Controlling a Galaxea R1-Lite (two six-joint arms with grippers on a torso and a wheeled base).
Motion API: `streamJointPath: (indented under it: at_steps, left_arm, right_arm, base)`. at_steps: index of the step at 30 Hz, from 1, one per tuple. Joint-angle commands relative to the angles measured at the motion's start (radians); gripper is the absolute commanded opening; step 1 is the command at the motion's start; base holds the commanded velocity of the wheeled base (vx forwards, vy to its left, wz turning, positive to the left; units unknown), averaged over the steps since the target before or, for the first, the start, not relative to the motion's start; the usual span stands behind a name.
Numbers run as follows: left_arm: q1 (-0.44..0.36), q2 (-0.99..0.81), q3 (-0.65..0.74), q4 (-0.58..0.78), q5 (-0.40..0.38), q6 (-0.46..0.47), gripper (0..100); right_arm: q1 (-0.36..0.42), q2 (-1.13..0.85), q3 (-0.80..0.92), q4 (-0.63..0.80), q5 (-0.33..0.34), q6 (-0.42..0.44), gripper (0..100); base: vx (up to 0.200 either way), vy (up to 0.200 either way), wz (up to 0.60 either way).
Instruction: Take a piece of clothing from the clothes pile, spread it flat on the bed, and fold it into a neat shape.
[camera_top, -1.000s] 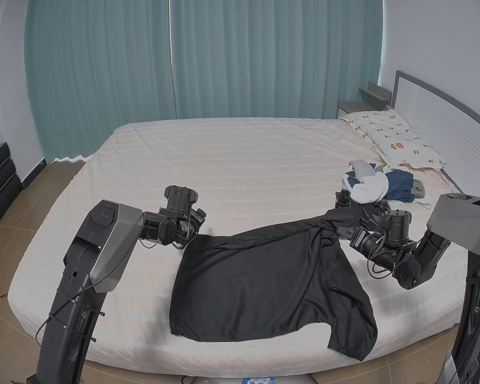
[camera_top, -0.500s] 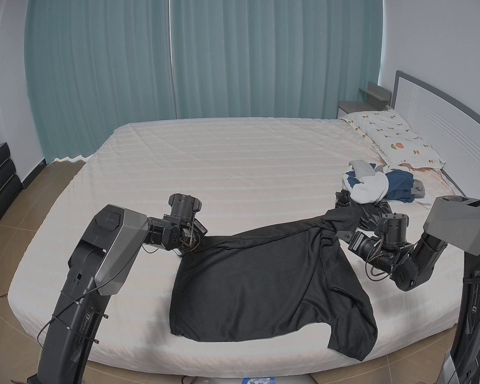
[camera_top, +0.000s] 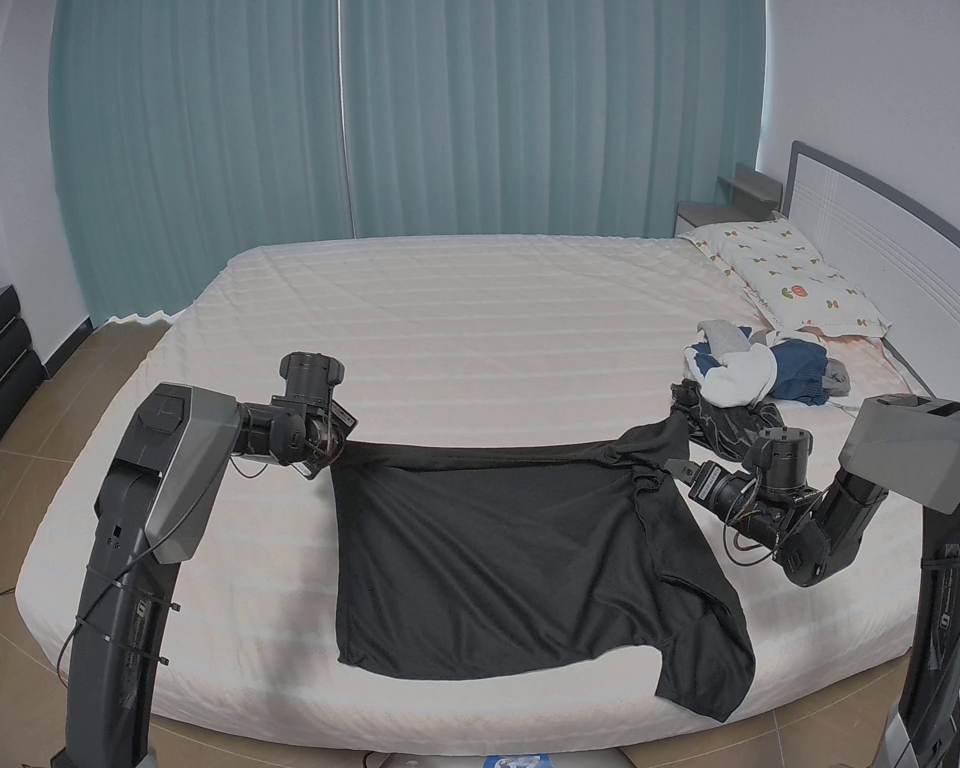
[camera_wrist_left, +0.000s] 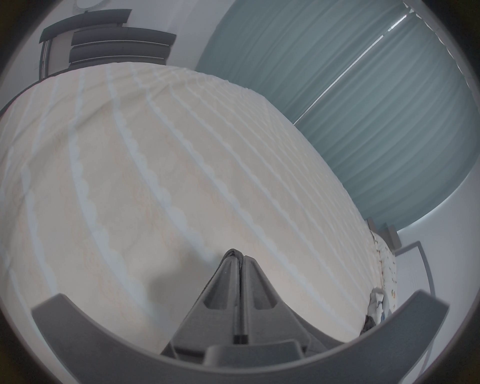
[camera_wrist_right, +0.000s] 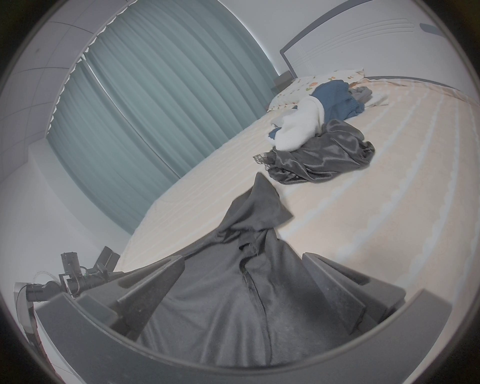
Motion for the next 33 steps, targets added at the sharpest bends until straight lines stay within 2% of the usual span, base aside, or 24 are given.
streamJointPath:
  at_steps: [1,12,17,18,24,33]
  left_arm:
    - [0.03,-0.018,0.0,-0.007,0.001,0.0,0]
    - [0.03,-0.008,0.0,-0.052,-0.006,0.005,0]
    - [0.03,-0.006,0.0,-0.047,-0.006,0.005,0]
    - [0.032,-0.006,0.0,-0.043,-0.009,0.003,100]
    - [0.03,-0.006,0.0,-0.036,-0.011,-0.003,100]
    - [0.039,-0.052,0.031,0.034,-0.012,-0.059,100]
  right_arm:
    - [0.014,0.004,-0.006,-0.019,0.0,-0.001,100]
    - [0.043,0.097,-0.092,-0.01,-0.004,-0.013,100]
    - [0.077,0.176,-0.196,0.064,-0.014,-0.044,100]
    - [0.08,0.187,-0.224,0.087,-0.018,-0.061,100]
    - [0.111,0.265,-0.376,0.204,-0.095,-0.141,100]
    - [0.114,0.314,-0.529,0.346,-0.129,-0.222,100]
  base:
    - [0.0,0.0,0.0]
    - [0.0,0.0,0.0]
    - [0.0,0.0,0.0]
    - [0.0,0.0,0.0]
    - [0.0,0.0,0.0]
    - [0.0,0.0,0.0]
